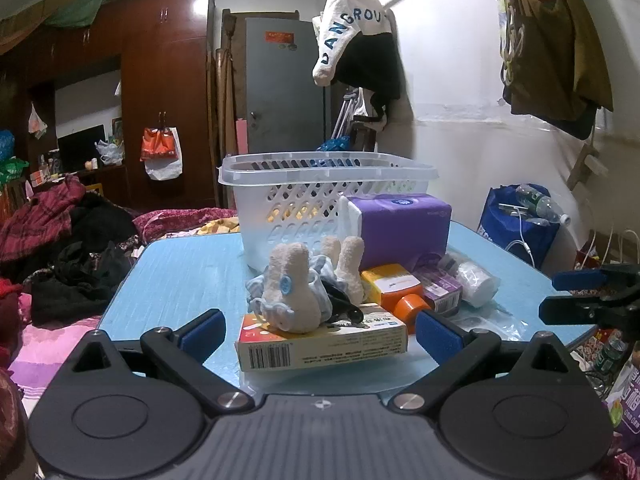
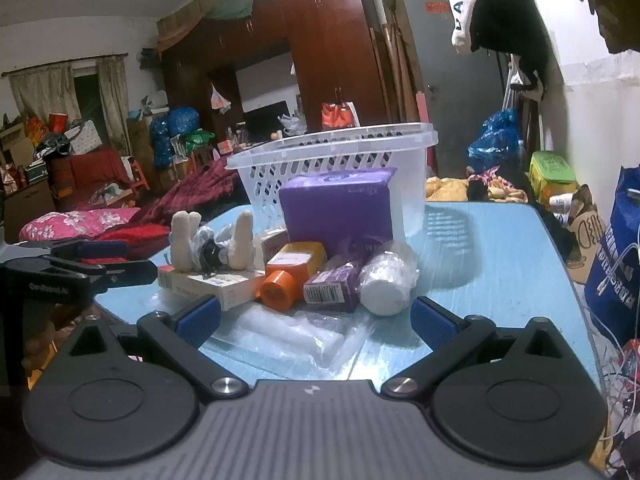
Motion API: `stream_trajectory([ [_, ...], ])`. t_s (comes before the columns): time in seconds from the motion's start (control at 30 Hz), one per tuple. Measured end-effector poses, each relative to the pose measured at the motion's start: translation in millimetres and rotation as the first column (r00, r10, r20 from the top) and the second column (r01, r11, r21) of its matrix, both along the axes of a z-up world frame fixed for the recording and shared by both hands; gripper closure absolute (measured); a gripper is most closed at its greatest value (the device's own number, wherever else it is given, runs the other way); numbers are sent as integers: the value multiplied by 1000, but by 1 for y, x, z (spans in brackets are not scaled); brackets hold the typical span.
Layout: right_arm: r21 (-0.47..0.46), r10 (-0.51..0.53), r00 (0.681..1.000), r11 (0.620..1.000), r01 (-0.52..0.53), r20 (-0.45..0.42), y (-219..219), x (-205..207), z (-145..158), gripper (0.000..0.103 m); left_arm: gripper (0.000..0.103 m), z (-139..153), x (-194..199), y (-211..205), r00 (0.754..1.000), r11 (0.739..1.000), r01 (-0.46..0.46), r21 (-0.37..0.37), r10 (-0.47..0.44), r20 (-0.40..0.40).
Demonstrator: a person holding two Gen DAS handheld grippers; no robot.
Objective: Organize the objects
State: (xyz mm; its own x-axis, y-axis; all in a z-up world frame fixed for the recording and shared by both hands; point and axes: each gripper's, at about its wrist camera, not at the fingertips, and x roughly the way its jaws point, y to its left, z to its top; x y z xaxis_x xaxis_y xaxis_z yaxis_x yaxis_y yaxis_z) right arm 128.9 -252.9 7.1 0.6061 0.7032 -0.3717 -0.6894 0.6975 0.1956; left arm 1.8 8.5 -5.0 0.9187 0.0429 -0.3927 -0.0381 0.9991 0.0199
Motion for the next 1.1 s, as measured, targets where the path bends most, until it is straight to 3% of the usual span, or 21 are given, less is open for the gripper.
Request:
stream_trajectory([
  [1.1, -6, 4, 1000, 1000, -4, 21, -2, -1, 1, 0, 1, 1, 0, 3, 1000, 1000, -4, -3, 4, 8],
])
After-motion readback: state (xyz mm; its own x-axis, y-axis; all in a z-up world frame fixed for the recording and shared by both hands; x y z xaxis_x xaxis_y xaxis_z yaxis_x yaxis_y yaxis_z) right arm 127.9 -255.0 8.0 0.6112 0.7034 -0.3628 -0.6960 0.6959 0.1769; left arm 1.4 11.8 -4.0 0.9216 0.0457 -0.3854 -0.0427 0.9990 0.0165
